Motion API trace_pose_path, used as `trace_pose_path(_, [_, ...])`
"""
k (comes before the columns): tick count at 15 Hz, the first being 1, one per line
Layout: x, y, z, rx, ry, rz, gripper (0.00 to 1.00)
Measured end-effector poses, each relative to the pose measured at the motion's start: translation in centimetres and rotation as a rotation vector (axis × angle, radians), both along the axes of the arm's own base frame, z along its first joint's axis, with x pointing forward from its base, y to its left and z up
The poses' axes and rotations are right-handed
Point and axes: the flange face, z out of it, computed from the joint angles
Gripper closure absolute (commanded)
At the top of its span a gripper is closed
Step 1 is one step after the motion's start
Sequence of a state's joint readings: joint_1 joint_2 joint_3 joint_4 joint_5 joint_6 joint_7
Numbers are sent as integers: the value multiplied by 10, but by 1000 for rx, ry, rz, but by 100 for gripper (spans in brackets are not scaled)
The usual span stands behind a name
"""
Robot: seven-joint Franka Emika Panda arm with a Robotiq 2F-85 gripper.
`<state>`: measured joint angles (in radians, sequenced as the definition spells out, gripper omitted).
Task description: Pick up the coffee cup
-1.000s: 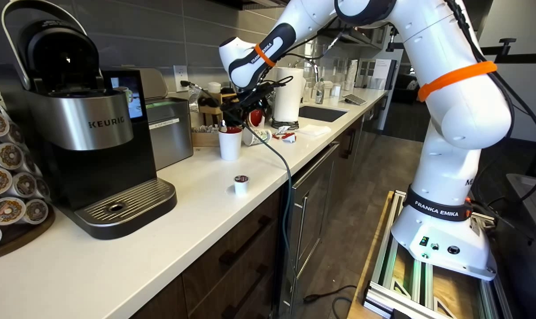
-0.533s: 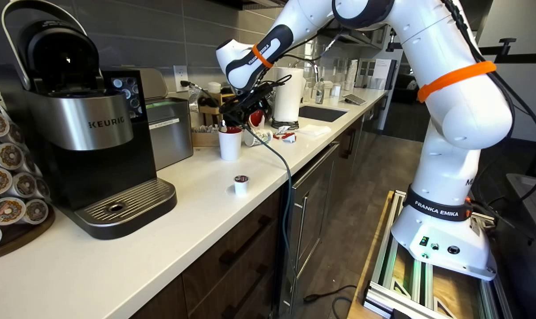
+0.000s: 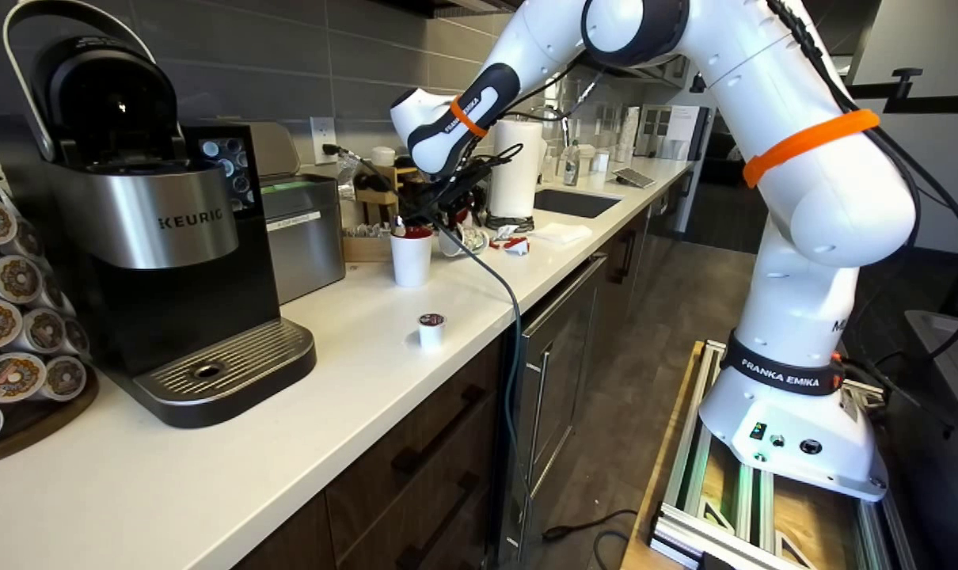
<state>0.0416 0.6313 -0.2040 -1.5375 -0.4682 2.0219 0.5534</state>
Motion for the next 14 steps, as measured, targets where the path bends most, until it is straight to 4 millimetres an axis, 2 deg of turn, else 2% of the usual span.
trace_pose_path(3, [2, -4, 2, -13, -6, -2, 92])
trace_pose_path(5, [5, -4, 10, -21, -19, -1, 100])
trace_pose_path(7, [6, -1, 23, -17, -41, 2, 100])
trace_pose_path(11, [4, 10, 70, 78, -161, 12, 100])
trace_pose_path(14, [-9, 1, 91, 202, -261, -5, 100])
